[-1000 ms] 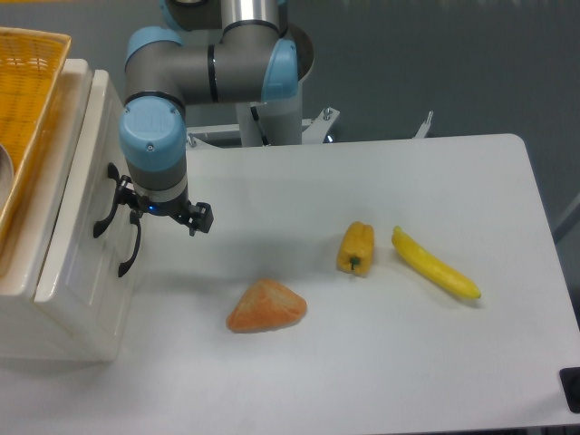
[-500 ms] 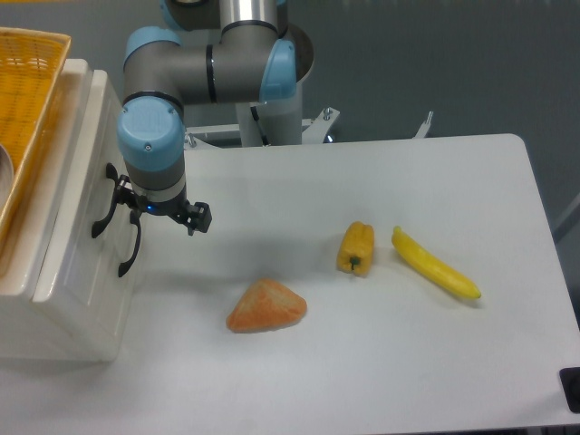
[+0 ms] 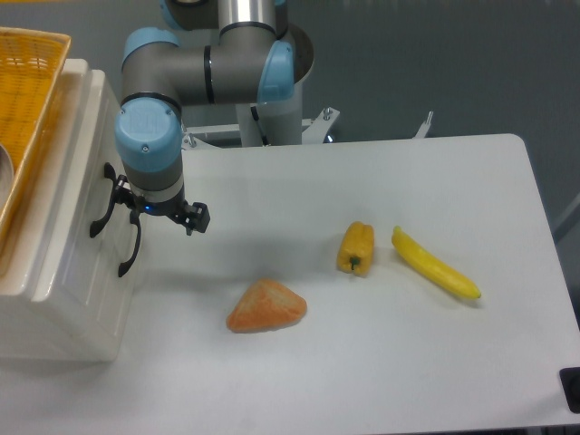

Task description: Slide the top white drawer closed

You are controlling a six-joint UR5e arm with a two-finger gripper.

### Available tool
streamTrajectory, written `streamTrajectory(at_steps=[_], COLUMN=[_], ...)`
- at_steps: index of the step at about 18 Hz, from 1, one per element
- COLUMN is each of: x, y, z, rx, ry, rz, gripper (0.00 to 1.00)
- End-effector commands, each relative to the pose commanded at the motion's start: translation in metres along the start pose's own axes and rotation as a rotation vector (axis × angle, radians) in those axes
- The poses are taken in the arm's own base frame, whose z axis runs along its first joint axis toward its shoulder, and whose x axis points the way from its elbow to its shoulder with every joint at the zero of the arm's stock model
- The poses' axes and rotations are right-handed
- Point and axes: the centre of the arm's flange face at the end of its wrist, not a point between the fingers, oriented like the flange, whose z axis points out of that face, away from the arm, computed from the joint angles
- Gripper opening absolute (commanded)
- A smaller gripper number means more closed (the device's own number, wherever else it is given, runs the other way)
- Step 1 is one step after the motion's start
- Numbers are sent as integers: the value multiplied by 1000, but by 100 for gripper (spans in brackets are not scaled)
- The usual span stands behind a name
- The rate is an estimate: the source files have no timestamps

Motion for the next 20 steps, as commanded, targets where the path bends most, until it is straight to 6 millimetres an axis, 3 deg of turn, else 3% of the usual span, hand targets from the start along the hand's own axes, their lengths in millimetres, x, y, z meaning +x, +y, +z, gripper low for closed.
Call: streamTrajectory(at_steps=[4, 10, 14, 20], x=[-2, -29, -83, -165], y=[0, 3, 14, 46], z=[3, -7, -23, -44], rx=[-8, -2, 16, 20], ry=[-12, -55, -57, -94], rz=[7, -19, 24, 57], gripper=[100, 100, 100, 100])
